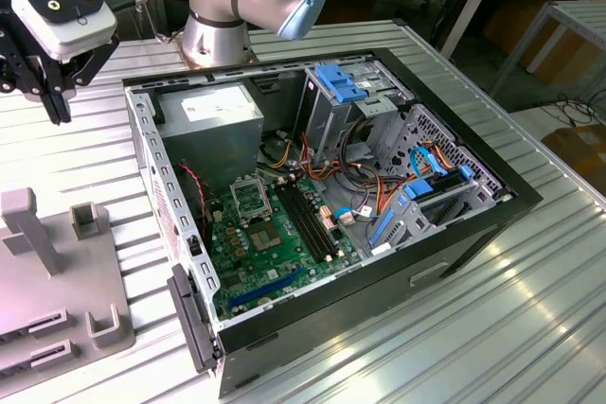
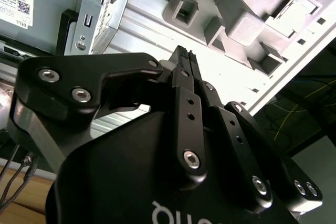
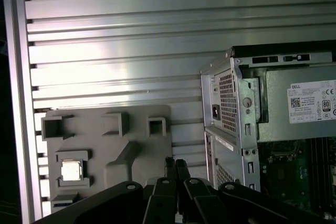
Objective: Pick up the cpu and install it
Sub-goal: 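Reach for the cpu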
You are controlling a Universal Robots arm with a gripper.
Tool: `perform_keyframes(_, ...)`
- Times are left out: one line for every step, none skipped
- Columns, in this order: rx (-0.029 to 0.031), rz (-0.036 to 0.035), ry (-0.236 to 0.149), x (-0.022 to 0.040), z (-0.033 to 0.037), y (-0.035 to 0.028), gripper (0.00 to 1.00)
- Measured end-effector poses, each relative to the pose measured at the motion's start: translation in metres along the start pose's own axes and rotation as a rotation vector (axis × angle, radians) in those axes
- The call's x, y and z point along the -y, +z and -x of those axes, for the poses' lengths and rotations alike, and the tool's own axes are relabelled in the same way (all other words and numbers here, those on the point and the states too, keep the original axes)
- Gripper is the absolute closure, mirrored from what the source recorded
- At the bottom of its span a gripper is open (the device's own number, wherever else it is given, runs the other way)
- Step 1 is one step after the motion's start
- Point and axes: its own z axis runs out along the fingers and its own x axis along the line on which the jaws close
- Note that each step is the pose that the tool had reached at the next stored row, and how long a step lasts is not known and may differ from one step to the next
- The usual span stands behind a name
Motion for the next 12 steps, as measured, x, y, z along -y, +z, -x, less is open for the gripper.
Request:
perform_keyframes(0.0002,0.0001,0.0,0.0001,-0.0005,0.0001,0.85)
perform_keyframes(0.0001,0.0,0.0,0.0001,-0.0014,0.0,0.85)
perform_keyframes(0.0001,0.0001,0.0,0.0002,-0.0027,0.0,0.85)
perform_keyframes(0.0001,0.0001,0.0,0.0003,-0.0035,0.0,0.85)
perform_keyframes(0.0001,0.0,0.0,0.0004,-0.0045,0.0,0.85)
perform_keyframes(0.0,0.0,0.0,0.0004,-0.0054,-0.0001,0.85)
perform_keyframes(0.0,0.0,0.0,0.0005,-0.0063,-0.0001,0.85)
perform_keyframes(0.0001,0.0001,0.0,0.0006,-0.0073,-0.0001,0.85)
perform_keyframes(0.0,0.0,0.0,0.0007,-0.0082,-0.0001,0.85)
perform_keyframes(0.0001,0.0,0.0,0.0007,-0.0091,-0.0001,0.85)
perform_keyframes(0.0,0.0,0.0,0.0008,-0.0099,-0.0001,0.85)
perform_keyframes(0.0,0.0,0.0,0.0009,-0.0108,-0.0001,0.85)
